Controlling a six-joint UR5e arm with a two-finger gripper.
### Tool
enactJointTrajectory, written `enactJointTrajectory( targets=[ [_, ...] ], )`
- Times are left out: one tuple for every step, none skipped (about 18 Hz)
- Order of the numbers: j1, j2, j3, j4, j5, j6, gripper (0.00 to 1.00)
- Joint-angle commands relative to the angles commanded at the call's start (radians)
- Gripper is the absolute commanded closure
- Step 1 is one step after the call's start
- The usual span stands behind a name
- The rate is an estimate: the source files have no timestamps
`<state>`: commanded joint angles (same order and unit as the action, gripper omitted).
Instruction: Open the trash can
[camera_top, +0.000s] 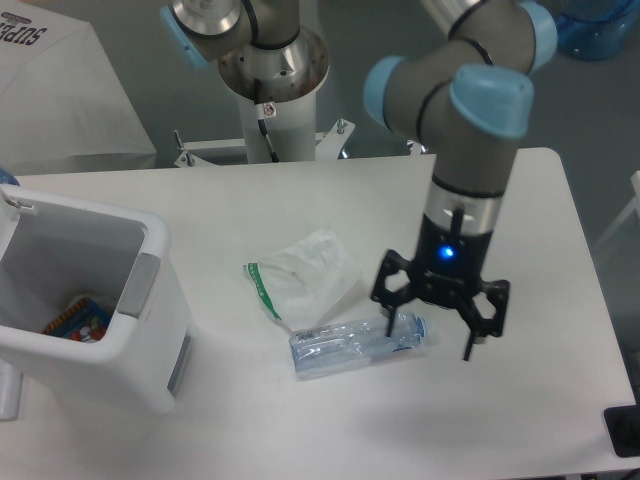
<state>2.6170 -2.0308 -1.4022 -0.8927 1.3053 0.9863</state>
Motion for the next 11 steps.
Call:
enactJointTrajectory(
  targets=[
    [0.000, -0.015, 0.012, -0.005, 0.012, 0.002, 0.00],
    [-0.002, -0.026, 0.026, -0.009, 0.025, 0.002, 0.00],
    [-0.002, -0.035, 0.034, -0.012, 0.037, 0.002, 0.00],
    [-0.003, -0.040, 0.035, -0.012, 0.045, 0.002, 0.00],
    [-0.005, -0.043, 0.034, -0.012, 0.046, 0.002, 0.00],
    [-0.005, -0.048, 0.035, -0.012, 0.051, 0.002, 0.00],
    [-0.005, -0.052, 0.037, -0.011, 0.058, 0.002, 0.00],
    [-0.005, -0.058, 0.037, -0.011, 0.066, 0.002, 0.00],
    [-0.006, -0.065, 0.035, -0.011, 0.074, 0.002, 0.00],
    [-0.009, -0.068, 0.035, -0.011, 0.084, 0.002, 0.00],
    [-0.014, -0.071, 0.035, -0.011, 0.088, 0.002, 0.00]
  ],
)
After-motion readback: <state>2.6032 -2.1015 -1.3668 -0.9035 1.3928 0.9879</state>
